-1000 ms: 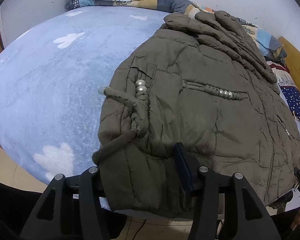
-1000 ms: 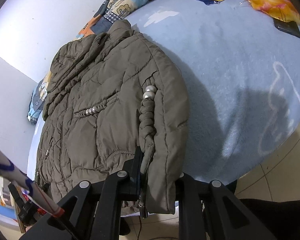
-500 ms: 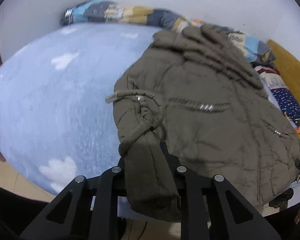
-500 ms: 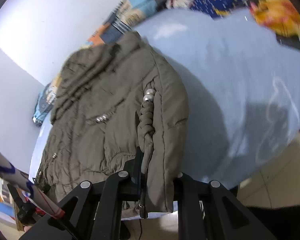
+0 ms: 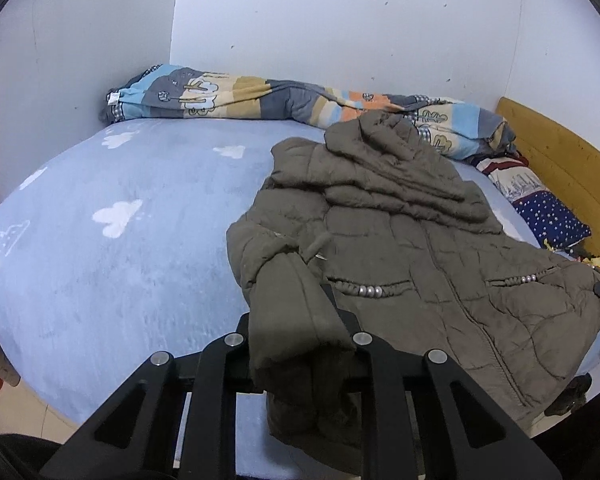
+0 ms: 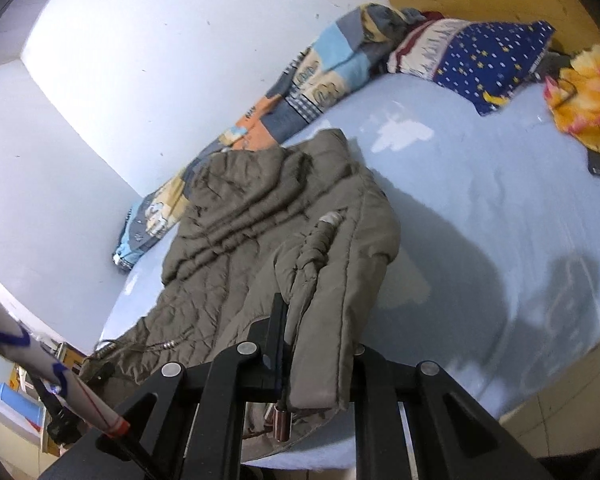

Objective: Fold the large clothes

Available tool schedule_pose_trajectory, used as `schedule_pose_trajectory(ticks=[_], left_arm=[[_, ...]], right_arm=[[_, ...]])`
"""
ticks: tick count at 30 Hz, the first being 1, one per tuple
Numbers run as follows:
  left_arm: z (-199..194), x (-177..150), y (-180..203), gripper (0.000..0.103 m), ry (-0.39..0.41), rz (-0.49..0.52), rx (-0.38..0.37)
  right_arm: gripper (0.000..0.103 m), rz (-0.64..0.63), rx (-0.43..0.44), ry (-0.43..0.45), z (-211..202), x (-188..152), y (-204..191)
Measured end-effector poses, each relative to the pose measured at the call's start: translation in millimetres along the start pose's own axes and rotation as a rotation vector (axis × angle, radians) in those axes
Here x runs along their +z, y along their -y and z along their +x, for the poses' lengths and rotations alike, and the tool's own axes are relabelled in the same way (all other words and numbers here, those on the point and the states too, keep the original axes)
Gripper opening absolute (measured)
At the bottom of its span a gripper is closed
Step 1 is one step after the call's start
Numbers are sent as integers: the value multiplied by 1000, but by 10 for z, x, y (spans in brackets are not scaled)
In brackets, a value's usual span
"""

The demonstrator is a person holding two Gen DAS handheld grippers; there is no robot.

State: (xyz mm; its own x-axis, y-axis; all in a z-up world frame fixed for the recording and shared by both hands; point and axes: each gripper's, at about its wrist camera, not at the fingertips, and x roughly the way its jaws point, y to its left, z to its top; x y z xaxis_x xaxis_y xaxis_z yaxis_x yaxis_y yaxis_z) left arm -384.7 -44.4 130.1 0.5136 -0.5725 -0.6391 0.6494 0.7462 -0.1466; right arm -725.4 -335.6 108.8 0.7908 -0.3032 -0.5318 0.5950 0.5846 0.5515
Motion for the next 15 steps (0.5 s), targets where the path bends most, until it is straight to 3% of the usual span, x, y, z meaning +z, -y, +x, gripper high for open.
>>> schedule_pose_trajectory(ticks=[15], left_arm=[[-55, 680, 25, 19, 95, -15, -4]], right_arm=[[13, -58, 69, 77, -10, 749, -377]])
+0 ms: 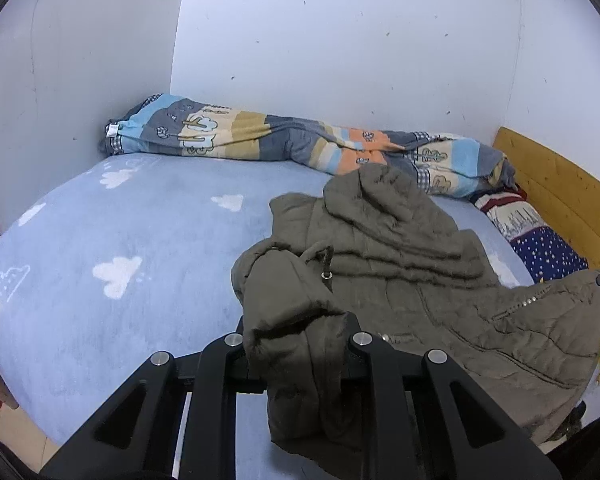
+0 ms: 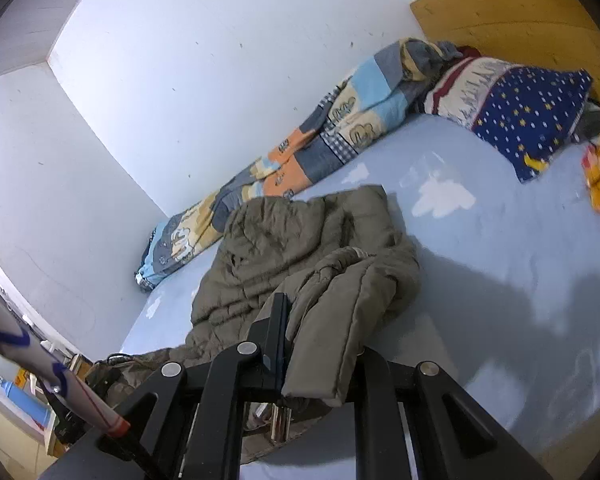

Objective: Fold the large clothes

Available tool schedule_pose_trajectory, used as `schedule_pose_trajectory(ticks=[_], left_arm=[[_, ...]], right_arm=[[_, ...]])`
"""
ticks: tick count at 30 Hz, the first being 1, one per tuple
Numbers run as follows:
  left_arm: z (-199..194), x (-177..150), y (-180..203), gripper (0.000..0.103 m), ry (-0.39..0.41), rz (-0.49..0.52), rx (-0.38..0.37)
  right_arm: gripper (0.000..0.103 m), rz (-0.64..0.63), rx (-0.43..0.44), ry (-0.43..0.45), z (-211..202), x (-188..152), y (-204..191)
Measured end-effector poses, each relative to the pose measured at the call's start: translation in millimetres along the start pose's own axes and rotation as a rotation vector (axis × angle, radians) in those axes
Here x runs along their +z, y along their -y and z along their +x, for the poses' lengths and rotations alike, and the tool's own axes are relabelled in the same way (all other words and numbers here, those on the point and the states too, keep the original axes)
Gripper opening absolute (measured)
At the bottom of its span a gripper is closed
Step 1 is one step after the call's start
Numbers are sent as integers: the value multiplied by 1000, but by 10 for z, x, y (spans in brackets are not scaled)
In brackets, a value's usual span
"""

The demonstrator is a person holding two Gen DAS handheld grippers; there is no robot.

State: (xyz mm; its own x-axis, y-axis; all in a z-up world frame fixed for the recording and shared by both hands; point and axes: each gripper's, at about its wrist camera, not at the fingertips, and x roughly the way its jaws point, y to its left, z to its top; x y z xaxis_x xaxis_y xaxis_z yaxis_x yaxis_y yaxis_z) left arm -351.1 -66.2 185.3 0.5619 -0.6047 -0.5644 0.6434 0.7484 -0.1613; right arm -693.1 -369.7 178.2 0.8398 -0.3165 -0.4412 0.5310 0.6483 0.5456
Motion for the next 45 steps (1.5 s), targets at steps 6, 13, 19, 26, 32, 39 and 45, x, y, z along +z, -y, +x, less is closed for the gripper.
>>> schedule_pose_trajectory(ticks=[6, 13, 19, 26, 32, 39, 45], left_arm=[[111, 286, 32, 19, 17, -17, -2], [326, 621, 97, 19, 44, -31, -2], [593, 888, 177, 19, 51, -35, -4], [972, 1187, 254, 19, 46, -39, 5], [1289, 1387, 215, 19, 5, -67, 6], [1772, 1615, 138, 20, -94, -101, -9], [2288, 1785, -10, 23, -196, -153, -32]], right_arm=[[12, -24, 3, 15, 141, 277, -100], [12, 17, 28, 55, 338, 535, -62], [12, 33, 29, 62, 568, 727, 11], [12, 5, 4, 44, 906, 1039, 24], [12, 15, -13, 20, 1283, 1305, 71], [12, 15, -42, -14, 1737, 1548, 109], [13, 36, -85, -57, 2252, 1726, 247]])
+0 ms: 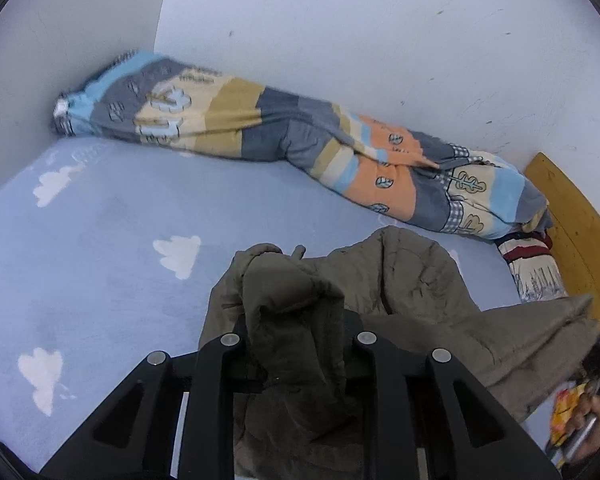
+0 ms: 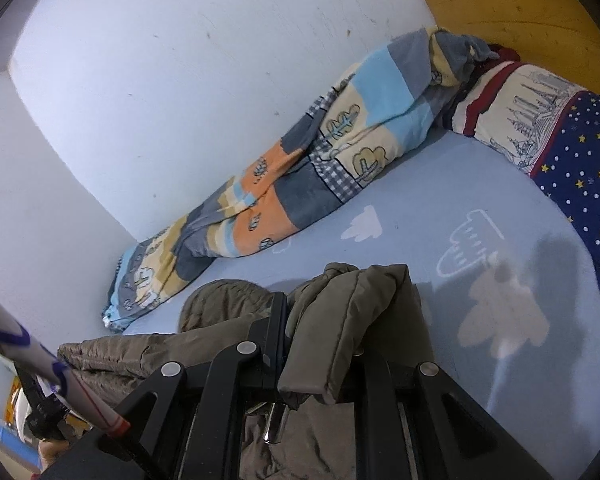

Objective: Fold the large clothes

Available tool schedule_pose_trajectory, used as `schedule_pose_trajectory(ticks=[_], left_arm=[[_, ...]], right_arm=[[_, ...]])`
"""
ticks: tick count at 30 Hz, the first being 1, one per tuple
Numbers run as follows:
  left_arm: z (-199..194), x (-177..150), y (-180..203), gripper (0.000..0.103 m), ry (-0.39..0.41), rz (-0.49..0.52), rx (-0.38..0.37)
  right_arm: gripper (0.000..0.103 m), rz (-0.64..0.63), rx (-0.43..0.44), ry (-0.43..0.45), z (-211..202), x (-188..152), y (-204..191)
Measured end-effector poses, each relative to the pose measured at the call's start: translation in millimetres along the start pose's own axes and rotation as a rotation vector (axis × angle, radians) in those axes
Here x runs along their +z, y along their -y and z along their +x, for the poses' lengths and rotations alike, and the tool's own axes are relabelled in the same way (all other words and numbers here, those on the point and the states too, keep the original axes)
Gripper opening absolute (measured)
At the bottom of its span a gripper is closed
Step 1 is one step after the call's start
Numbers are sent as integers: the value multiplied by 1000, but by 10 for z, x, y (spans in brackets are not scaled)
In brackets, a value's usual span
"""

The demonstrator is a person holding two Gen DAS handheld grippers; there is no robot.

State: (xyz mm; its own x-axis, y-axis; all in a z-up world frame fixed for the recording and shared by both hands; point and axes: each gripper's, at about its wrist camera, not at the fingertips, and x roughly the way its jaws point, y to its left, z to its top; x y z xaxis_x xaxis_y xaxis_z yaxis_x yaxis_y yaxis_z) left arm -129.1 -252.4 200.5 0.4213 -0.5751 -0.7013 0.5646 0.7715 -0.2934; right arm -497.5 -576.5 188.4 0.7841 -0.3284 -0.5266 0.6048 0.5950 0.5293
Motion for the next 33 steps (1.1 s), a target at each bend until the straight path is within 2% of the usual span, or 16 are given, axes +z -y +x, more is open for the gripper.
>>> schedule_pose_trajectory(ticks=[6, 15, 19, 24, 27, 33], left_arm=[[499, 246, -158, 29, -121, -55, -31], [1010, 325, -318, 32, -191, -143, -49], [1120, 359, -390, 38, -221, -177, -82], [1070, 459, -528, 56, -181, -241, -114], [969, 540, -592, 61, -148, -258, -98], [745, 614, -655, 62, -104, -253, -87]], right_arm=[[13, 7, -55, -39, 482, 122, 123], [13, 7, -108, -88, 1096, 158, 251], [13, 34, -120, -120, 1299, 174, 339], [14, 88, -115, -169, 1472, 184, 458], [15, 126, -95, -188, 1497, 215, 508], [21, 251, -6, -203, 1371, 335, 593]])
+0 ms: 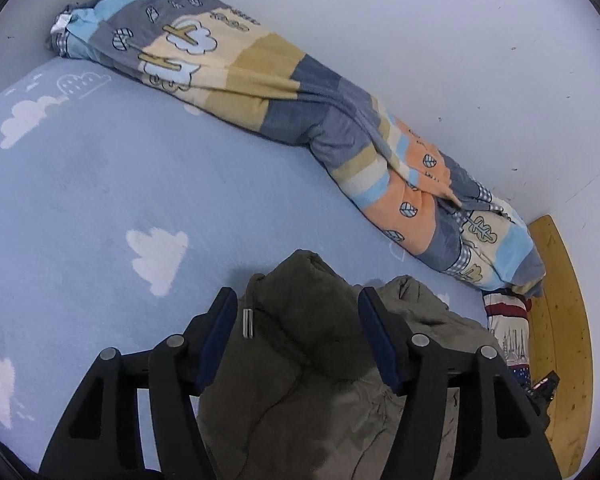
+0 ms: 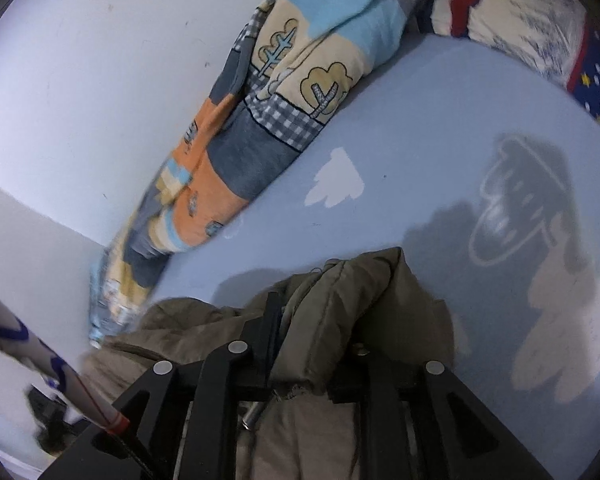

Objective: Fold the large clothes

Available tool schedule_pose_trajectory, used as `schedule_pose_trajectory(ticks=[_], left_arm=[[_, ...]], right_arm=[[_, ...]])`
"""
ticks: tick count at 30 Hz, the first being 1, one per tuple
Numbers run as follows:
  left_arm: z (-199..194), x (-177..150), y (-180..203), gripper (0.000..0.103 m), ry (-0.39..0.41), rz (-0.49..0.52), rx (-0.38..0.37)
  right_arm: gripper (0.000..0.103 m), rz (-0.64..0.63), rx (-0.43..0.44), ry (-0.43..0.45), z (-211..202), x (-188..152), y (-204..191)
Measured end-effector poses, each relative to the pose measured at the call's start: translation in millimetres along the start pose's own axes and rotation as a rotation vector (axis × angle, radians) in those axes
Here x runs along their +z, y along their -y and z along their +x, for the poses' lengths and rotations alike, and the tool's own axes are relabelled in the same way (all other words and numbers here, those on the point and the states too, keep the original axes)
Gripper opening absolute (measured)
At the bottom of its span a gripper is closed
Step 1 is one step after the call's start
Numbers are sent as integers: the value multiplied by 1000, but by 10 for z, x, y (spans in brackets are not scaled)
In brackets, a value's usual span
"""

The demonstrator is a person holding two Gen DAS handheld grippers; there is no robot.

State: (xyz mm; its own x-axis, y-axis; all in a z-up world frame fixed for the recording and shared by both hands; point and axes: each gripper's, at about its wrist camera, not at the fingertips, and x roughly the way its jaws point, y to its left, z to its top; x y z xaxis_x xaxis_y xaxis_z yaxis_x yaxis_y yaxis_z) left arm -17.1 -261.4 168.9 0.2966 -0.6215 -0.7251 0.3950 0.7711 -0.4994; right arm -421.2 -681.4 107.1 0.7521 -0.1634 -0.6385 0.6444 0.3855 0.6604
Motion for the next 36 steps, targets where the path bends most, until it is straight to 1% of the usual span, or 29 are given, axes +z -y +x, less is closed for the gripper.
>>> schedule_pose_trajectory(ticks=[2, 5, 11, 14, 16, 18, 19, 21, 24, 27, 29, 31, 32, 34, 36], left_arm=[[-63, -11, 6, 62, 8, 4, 5], [-146, -74, 93, 62, 16, 33, -10], [-248, -302, 435, 62, 9, 141, -45], [-275, -421, 602, 62, 0, 180, -73], [-276, -508, 717, 62, -12, 206, -93], [-269, -594, 816, 62, -19, 232, -99], [-264, -636, 864, 62, -23, 247, -105], [-235, -735, 965, 62, -34, 283, -115], [-154, -961, 1144, 62, -42, 367, -111], [13, -1256, 1340, 62, -67, 473, -82], [163, -1448, 1472, 62, -62, 548, -33], [314, -1543, 1550, 62, -68, 575, -8], [398, -1560, 1570, 62, -71, 579, 8], [628, -1561, 1583, 62, -86, 579, 70], [825, -1528, 1545, 62, -118, 557, 117]], right_arm=[[23, 10, 21, -2, -87, 18, -37], [26, 26, 56, 11, -235, 27, -94], [29, 31, 92, 33, -483, 74, -212], [30, 71, 132, 55, -612, 105, -203], [35, 104, 154, 87, -707, 120, -157], [52, 121, 152, 152, -892, 156, -120], [52, 121, 145, 163, -947, 169, -116], [53, 74, 144, 171, -1052, 144, -171], [53, -78, 111, 142, -1090, -59, -388], [52, -242, 49, 74, -932, -386, -628], [52, -355, -12, 33, -744, -640, -789], [52, -436, -63, -9, -511, -873, -906], [52, -456, -75, -31, -400, -960, -934], [52, -490, -113, -67, -202, -1055, -938], [52, -532, -204, -82, 24, -1100, -912]])
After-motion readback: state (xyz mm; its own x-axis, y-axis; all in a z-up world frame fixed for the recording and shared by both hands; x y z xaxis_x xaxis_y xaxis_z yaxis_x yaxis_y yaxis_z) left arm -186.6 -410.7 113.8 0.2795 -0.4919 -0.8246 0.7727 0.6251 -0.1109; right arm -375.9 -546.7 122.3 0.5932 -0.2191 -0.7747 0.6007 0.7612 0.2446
